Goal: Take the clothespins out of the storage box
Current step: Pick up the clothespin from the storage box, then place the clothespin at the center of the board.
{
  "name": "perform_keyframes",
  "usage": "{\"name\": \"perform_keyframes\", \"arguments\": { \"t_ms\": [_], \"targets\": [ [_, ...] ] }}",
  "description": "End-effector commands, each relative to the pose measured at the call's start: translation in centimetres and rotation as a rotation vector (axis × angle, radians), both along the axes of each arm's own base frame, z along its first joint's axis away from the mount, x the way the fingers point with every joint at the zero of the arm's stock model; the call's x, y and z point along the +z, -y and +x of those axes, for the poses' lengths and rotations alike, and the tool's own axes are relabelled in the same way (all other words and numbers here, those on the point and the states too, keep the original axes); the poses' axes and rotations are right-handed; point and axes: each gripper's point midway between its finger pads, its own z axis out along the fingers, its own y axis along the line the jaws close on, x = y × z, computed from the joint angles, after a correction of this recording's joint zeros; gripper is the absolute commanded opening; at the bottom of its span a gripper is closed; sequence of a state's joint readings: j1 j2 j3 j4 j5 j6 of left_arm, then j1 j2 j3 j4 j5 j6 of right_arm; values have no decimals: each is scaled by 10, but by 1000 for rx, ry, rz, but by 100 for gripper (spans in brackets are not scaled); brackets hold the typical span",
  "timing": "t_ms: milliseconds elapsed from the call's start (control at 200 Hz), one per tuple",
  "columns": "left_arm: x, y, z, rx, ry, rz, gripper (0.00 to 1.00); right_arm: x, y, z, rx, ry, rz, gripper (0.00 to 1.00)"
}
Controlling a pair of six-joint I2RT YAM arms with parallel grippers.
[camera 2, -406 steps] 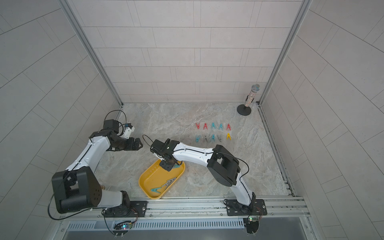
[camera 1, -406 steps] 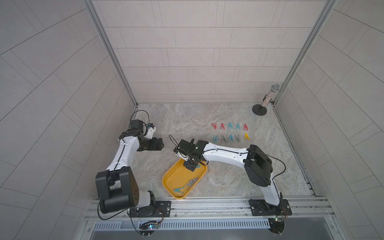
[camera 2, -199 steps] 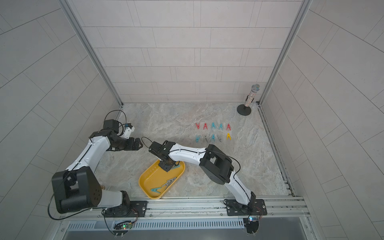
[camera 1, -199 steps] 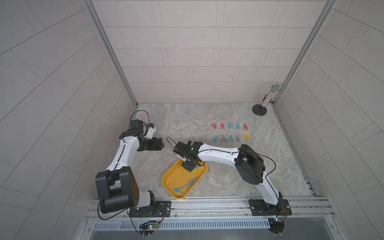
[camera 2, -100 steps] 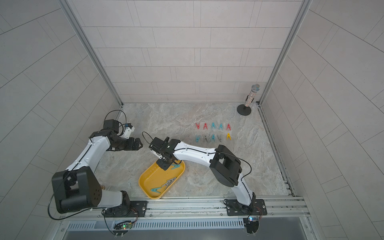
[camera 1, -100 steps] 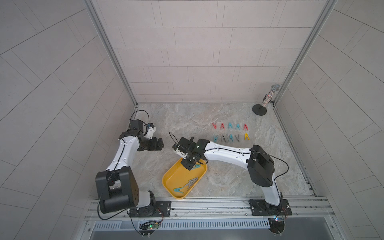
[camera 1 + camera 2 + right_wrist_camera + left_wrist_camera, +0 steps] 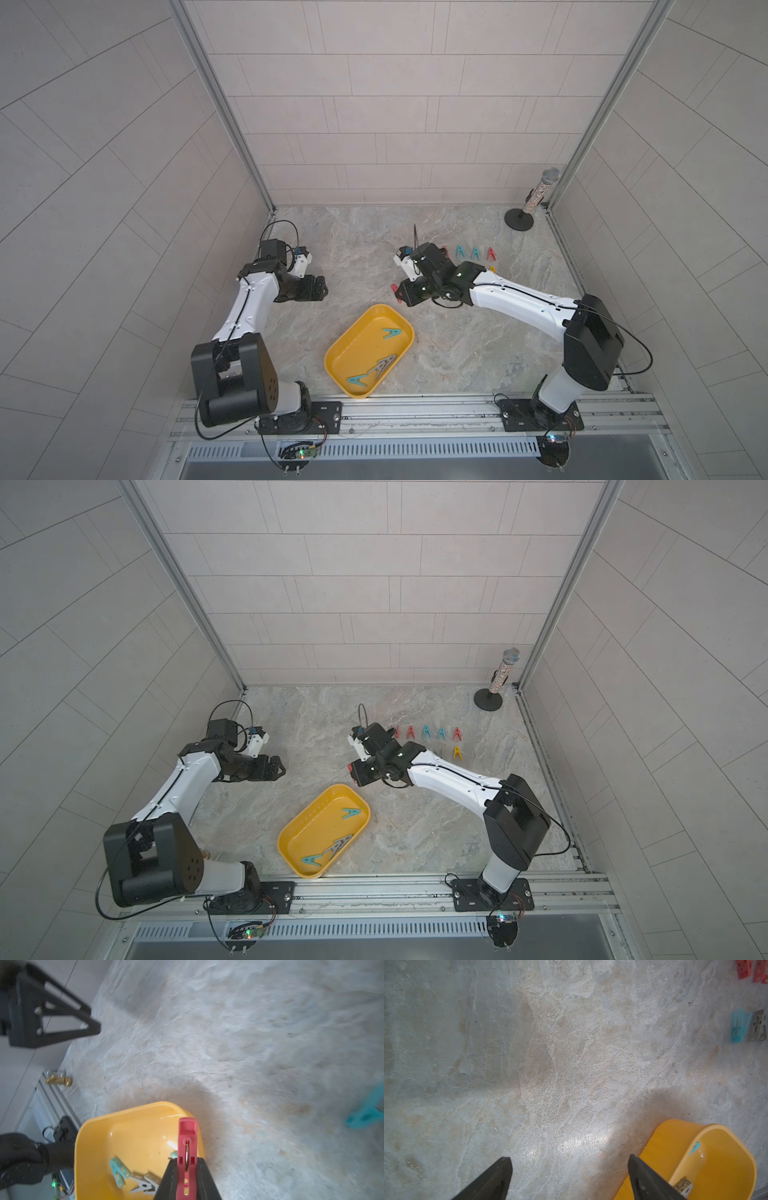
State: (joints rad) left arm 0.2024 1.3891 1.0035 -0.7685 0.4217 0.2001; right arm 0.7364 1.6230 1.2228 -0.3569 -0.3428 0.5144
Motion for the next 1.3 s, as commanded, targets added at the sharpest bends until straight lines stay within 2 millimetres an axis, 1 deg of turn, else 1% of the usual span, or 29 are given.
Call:
{"name": "perform_keyframes", "arguments": {
  "t_ms": [0,75,125,200,275,525,821,1006,1211,1296],
  "targets": [
    [3,1,-3,-10,3,6,95,-2,21,14,-161,-70,120,4],
    [3,1,-3,-10,4,7,95,-19,48,25,-287,-118,152,4],
    [4,1,-3,-10,6,8,95,-27,60,31,-348,-149,188,5],
    [4,1,-3,-9,7,9,95,-43,72,35,-400,-199,210,5],
    [4,0,-3,-9,6,10,95,-58,79,36,-424,-232,194,5],
    [4,1,-2,-10,6,9,95,-92,79,36,-459,-311,178,6],
    [4,1,-3,-9,5,9,95,-118,81,40,-484,-335,148,7],
    [4,0,-3,-9,5,10,95,-130,85,37,-495,-348,125,9],
    [4,0,-3,-9,6,10,95,-137,88,32,-503,-363,113,11],
    [4,0,-3,-10,6,11,95,-138,91,30,-510,-357,104,14]
  ]
}}
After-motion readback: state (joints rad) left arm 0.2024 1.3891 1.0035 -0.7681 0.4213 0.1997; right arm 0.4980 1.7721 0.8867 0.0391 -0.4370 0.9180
